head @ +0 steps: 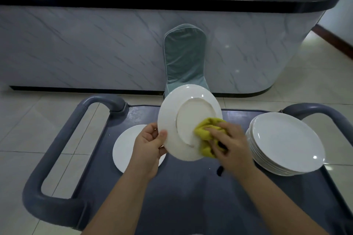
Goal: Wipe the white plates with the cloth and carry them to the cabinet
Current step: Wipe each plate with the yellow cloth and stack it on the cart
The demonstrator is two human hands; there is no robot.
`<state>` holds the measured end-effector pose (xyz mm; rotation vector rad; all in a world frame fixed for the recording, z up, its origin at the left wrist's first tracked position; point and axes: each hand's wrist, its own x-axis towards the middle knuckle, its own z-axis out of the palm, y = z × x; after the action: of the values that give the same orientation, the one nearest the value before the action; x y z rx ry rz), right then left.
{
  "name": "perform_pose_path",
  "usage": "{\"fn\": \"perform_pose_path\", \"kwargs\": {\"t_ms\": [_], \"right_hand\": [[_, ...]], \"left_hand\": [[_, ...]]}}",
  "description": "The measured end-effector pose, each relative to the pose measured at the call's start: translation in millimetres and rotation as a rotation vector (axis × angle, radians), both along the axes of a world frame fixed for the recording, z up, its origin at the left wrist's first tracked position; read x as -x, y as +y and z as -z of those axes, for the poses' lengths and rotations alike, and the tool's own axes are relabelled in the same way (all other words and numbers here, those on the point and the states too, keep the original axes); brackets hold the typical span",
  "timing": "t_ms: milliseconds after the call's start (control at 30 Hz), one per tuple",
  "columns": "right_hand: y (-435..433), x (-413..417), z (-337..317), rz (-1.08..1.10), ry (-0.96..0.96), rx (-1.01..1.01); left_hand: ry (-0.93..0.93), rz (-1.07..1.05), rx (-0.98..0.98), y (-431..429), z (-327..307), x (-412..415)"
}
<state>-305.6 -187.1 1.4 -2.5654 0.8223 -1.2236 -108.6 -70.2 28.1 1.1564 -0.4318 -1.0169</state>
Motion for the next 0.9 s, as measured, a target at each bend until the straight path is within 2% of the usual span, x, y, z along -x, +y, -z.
{"fn": "perform_pose_path", "kwargs": {"t_ms": [133,200,267,367,433,467,533,600,767,900], "right_hand": [[-49,16,-20,0.300,-0.184,-0.289],[-60,-8,-43,0.286,-0.228,-0.317],[-42,-37,-52,0.133,-0.166,-0.259],[-1,-53,-37,-0.084,0.031,-0.043],[-13,-41,-33,-0.080,0.053,0.000],[-27,-34,-34,-0.020,-0.008,-0.079],[-53,-18,-35,0.149,-0.221,-0.376],[-60,-13,-27,0.237,-0.302,-0.575],[-35,-23,-2,0.057,0.026,-0.288],[-57,2,2,0.286,-0.048,-0.444]], "left_hand": [[-0.221,0.205,-0.005,3,-5,8],[-0.332,0.247,-0.015,-1,-6,12],[-0.354,0.218,-0.029,-6,-7,17],[-0.313,0.160,-0.053,-10,-1,20],[-0.275,0.162,-0.055,-8,2,20],[-0.246,0.154,-0.054,-6,3,20],[-0.208,0.132,-0.051,-5,6,20],[-0.176,0.119,-0.075,-7,10,23],[0.105,0.001,-0.216,-14,25,31],[0.329,-0.102,-0.208,-18,28,20]]}}
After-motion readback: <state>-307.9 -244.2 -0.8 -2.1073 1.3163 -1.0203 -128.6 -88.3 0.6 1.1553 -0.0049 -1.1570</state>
